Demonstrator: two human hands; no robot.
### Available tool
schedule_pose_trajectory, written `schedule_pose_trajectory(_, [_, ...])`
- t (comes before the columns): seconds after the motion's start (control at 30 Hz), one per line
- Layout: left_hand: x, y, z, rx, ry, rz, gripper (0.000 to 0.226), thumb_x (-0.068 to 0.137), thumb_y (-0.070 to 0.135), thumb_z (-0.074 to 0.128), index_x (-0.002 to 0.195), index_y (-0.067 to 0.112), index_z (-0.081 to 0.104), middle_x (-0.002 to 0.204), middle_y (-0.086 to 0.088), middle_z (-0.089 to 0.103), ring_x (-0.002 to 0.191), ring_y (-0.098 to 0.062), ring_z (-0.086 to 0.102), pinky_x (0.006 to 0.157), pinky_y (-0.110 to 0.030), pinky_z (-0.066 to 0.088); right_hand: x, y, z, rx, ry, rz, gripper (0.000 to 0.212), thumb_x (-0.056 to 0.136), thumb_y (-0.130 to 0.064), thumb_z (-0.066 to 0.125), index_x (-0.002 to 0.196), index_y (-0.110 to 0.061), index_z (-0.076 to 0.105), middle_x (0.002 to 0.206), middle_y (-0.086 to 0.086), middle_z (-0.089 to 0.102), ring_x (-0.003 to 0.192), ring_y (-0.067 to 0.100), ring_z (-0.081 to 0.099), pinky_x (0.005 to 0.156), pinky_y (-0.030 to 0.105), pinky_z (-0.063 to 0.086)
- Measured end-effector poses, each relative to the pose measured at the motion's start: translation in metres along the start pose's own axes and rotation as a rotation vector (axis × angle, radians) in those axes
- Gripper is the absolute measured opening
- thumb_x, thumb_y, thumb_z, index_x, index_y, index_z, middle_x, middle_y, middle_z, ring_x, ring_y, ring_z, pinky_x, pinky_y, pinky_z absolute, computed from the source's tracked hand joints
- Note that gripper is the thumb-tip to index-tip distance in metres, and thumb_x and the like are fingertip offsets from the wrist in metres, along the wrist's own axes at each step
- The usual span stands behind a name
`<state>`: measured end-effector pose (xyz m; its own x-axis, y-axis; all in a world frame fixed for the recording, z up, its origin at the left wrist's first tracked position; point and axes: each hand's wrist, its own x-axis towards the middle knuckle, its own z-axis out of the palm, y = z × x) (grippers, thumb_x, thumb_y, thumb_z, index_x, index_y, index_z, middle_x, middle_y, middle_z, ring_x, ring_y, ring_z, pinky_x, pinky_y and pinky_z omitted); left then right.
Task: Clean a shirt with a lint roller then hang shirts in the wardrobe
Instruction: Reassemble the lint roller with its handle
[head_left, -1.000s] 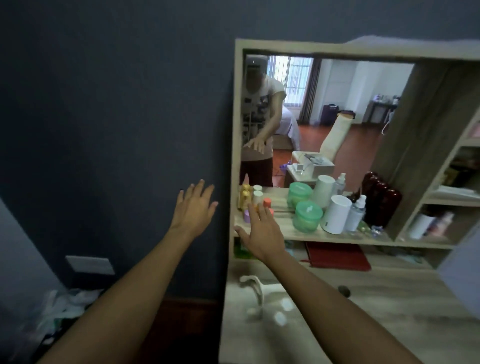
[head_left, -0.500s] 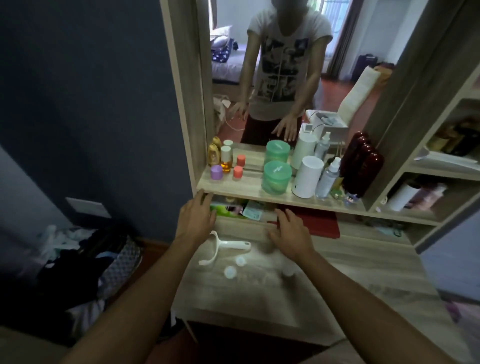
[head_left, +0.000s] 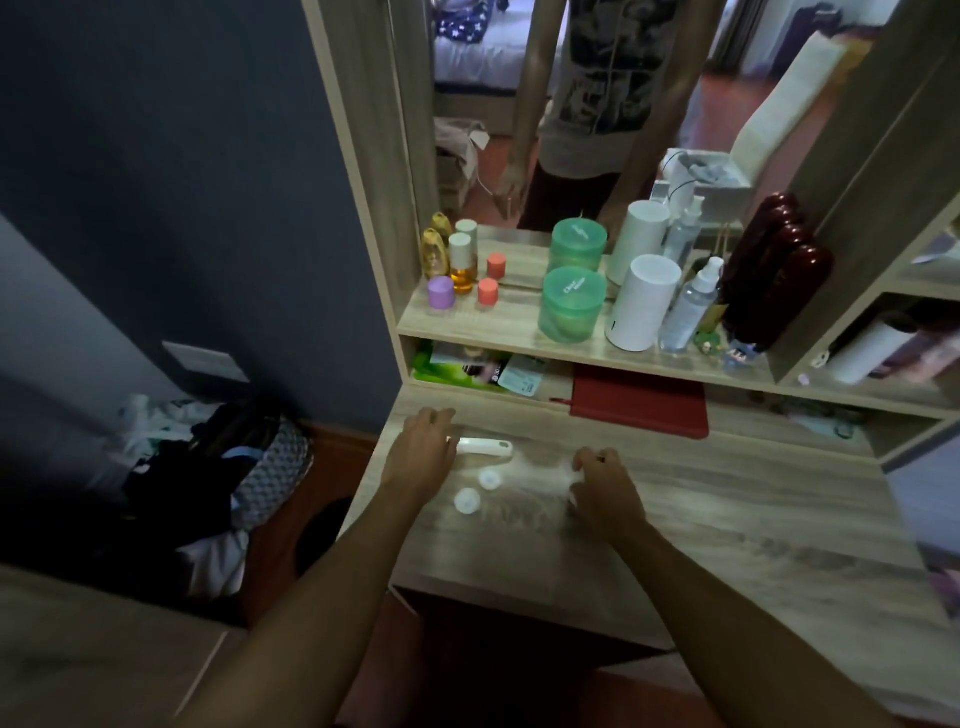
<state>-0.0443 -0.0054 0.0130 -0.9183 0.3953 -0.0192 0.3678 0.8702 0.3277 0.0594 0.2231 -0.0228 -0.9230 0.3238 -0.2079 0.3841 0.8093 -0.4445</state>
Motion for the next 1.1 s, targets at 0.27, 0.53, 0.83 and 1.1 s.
schedule_pose_trajectory(0.27, [-0.012,-0.005,0.054,-0.153,-0.319,-0.048,0.04,0.093,0.02,0.059,0.131,0.008,0.052,0.134,-0.013,0.052,0.123,-0.027,0.052,0.101,-0.032,0.039,0.0,-0.008,0.001,0.152,0.089,-0.032,0.023,0.09,-0.016,0.06,0.112,-0.017,0.053,0.118,0.005,0.047,0.089,0.016,0.053,0.078,0.03,0.048])
schedule_pose_trajectory(0.53, [-0.019,-0.005,0.085,-0.127,-0.317,-0.048,0.03,0.093,0.014,0.055,0.121,0.005,0.052,0.133,-0.014,0.045,0.109,-0.029,0.059,0.09,-0.036,0.048,-0.003,-0.007,-0.011,0.239,0.154,-0.057,0.022,0.088,-0.014,0.062,0.109,-0.017,0.056,0.11,0.001,0.044,0.085,0.014,0.05,0.075,0.026,0.041])
schedule_pose_trajectory(0.83, [-0.028,-0.001,0.081,-0.231,-0.281,-0.145,0.057,0.087,0.02,0.067,0.133,0.002,0.039,0.138,-0.017,0.044,0.12,-0.026,0.053,0.097,-0.034,0.047,-0.002,-0.022,-0.025,0.317,0.188,-0.079,0.022,0.084,-0.019,0.068,0.104,-0.019,0.058,0.107,0.001,0.051,0.088,0.012,0.048,0.064,0.015,0.033])
schedule_pose_trajectory(1.1, [-0.022,0.012,0.022,-0.551,-0.123,-0.306,0.026,0.087,0.02,0.064,0.104,0.009,0.048,0.099,-0.008,0.061,0.086,-0.018,0.056,0.067,-0.025,0.037,-0.009,-0.079,-0.054,0.562,0.208,-0.186,0.023,0.079,-0.02,0.075,0.096,-0.024,0.06,0.098,-0.003,0.062,0.086,0.011,0.058,0.069,0.024,0.043])
